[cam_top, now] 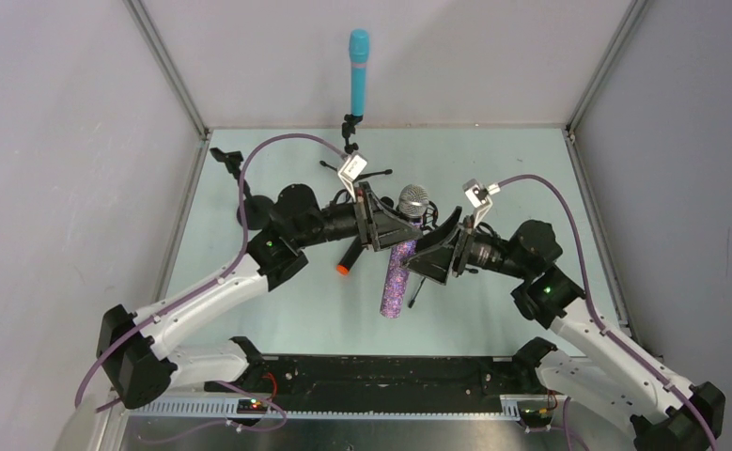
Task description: Attach the microphones to the stand
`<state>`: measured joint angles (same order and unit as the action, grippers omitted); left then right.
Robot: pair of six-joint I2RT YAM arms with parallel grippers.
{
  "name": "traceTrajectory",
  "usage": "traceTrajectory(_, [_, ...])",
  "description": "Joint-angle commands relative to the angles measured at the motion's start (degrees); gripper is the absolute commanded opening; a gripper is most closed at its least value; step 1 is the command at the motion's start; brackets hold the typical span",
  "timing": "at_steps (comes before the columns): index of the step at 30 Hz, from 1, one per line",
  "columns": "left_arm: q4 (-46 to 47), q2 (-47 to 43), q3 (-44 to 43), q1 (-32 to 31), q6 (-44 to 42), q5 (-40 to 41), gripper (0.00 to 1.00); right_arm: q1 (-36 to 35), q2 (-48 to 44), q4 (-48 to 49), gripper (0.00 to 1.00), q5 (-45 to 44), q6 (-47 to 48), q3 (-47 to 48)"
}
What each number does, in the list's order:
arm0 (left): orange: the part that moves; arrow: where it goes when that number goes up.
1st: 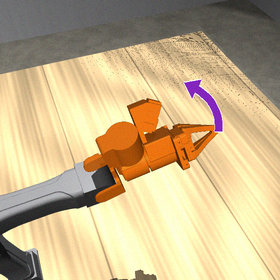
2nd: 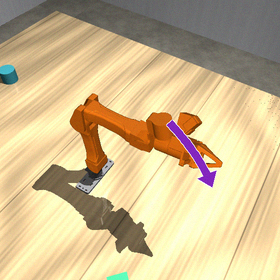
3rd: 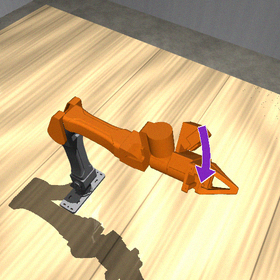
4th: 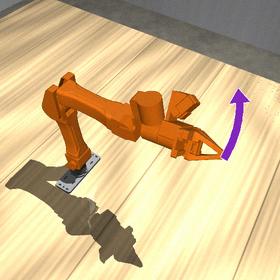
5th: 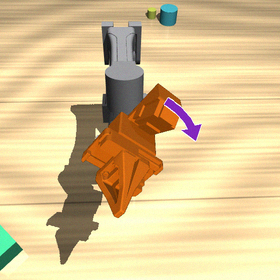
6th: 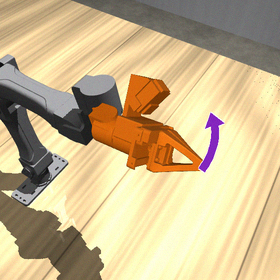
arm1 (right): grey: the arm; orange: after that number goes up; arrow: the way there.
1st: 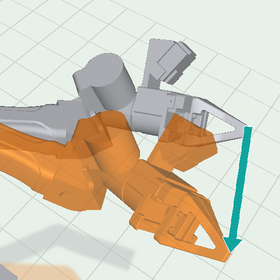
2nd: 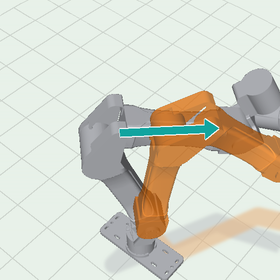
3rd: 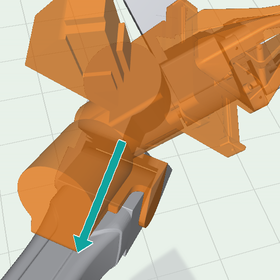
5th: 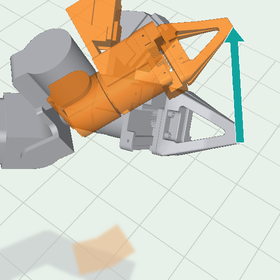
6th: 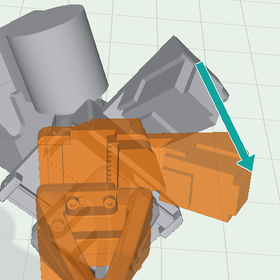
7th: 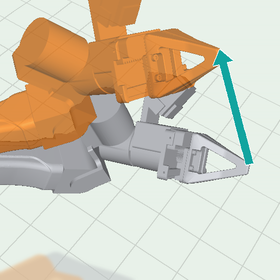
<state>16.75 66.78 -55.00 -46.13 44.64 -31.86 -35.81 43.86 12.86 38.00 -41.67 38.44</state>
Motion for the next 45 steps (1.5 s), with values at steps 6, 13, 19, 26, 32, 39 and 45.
traceTrajectory(6, [5.9,-0.3,-3.4,-0.4,1.3,1.3,0.04,-3.6,3.8,9.8,0.85,-1.0,-4.8,-0.1])
traceTrajectory(13, [6.1,0.3,-3.2,-0.4,1.7,0.5,0.04,-5.5,6.0,13.8,0.74,-0.6,-5.8,-0.1])
traceTrajectory(19, [6.3,0.4,-3.2,-0.4,1.7,-0.2,0.06,-5.8,6.5,14.2,0.52,-0.9,-5.6,-0.1])
traceTrajectory(26, [6.5,0.6,-3.2,-0.4,1.3,-1.4,0.14,-5.9,6.3,14.0,0.17,-0.5,-4.8,-0.1])
traceTrajectory(32, [6.5,-0.4,-2.9,-0.4,-0.1,-0.2,0.29,-6.0,4.9,11.7,0.03,-2.1,-3.2,-0.1])
traceTrajectory(39, [6.5,-2.8,-1.4,-0.4,-4.0,5.0,0.92,-6.0,3.6,9.4,0.0,-3.5,-1.3,-0.1])
traceTrajectory(45, [6.5,-6.8,0.1,0.1,-11.7,13.3,1.0,-6.0,2.0,6.6,0.0,-5.2,0.6,-0.1])
